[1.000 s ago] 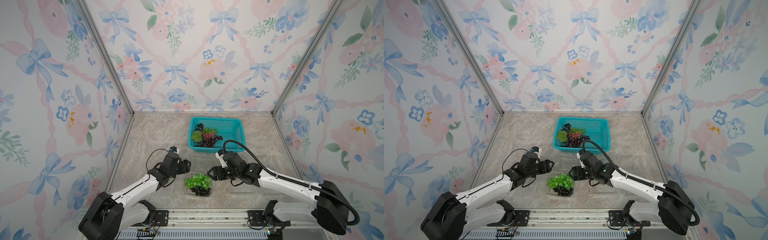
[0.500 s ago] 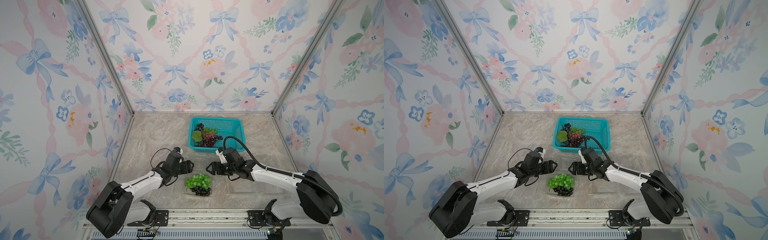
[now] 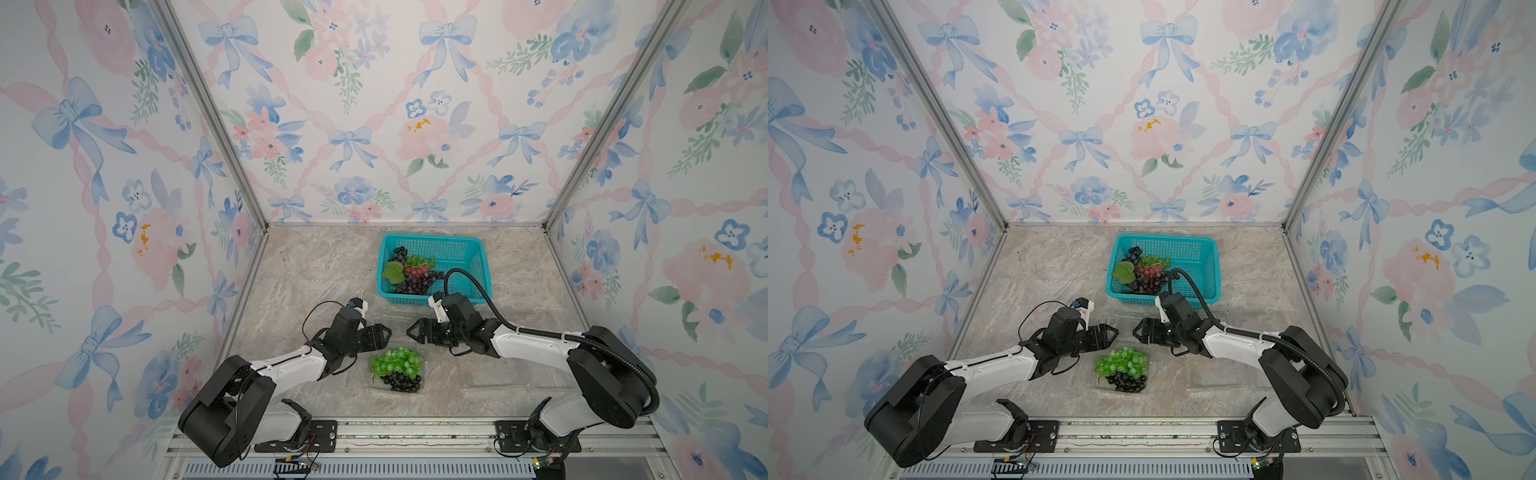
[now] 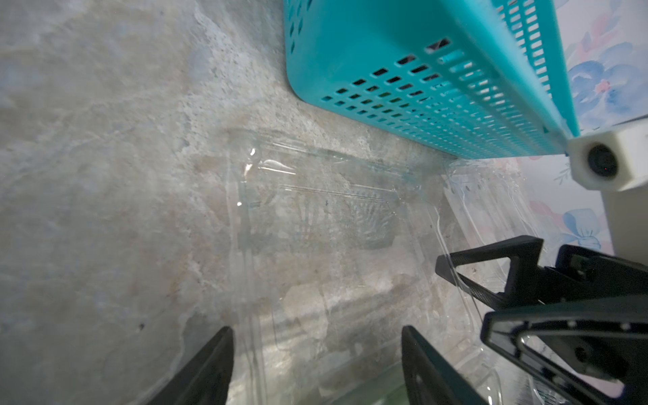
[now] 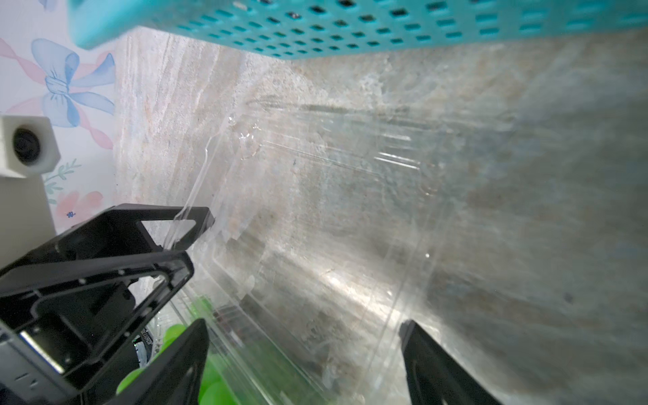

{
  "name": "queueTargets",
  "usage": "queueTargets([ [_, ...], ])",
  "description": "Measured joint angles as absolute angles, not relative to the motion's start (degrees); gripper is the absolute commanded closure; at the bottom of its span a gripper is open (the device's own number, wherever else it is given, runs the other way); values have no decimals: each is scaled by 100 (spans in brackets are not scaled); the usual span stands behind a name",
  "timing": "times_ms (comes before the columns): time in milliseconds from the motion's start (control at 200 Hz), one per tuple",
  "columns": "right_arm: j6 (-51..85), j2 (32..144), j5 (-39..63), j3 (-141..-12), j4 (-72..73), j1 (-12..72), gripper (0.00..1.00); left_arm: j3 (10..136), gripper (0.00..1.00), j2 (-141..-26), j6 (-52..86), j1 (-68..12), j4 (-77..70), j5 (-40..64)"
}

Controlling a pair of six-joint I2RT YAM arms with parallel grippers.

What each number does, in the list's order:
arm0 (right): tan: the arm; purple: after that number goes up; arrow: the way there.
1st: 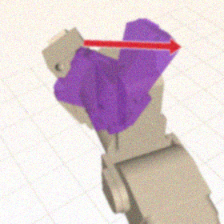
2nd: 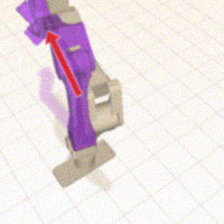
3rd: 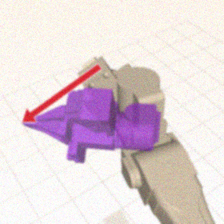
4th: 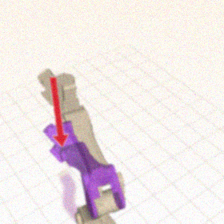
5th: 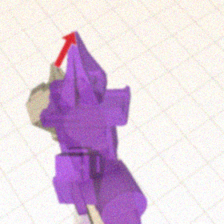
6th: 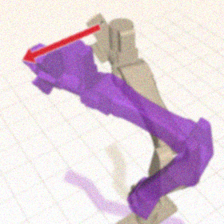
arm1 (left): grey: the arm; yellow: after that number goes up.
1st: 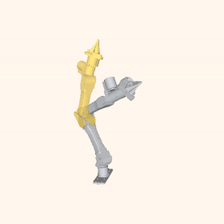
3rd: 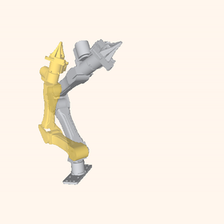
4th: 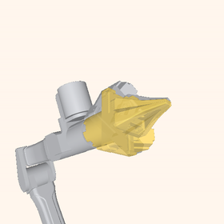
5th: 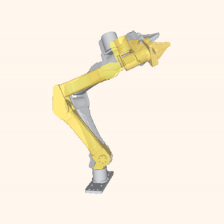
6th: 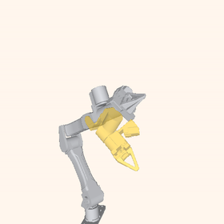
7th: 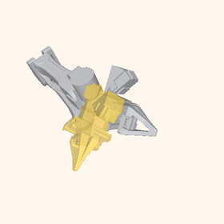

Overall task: Pack grapes into containers
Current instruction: Close the packing box at the center of the board.

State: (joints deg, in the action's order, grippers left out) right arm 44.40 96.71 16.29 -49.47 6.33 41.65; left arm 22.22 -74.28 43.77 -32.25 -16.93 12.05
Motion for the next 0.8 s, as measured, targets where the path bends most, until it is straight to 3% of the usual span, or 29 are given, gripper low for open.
queueTargets([
  [800, 4244, 9120, 1256, -5004, 596, 4469, 16, 2073, 23, -6615, 4617, -3177, -1876, 1463],
])
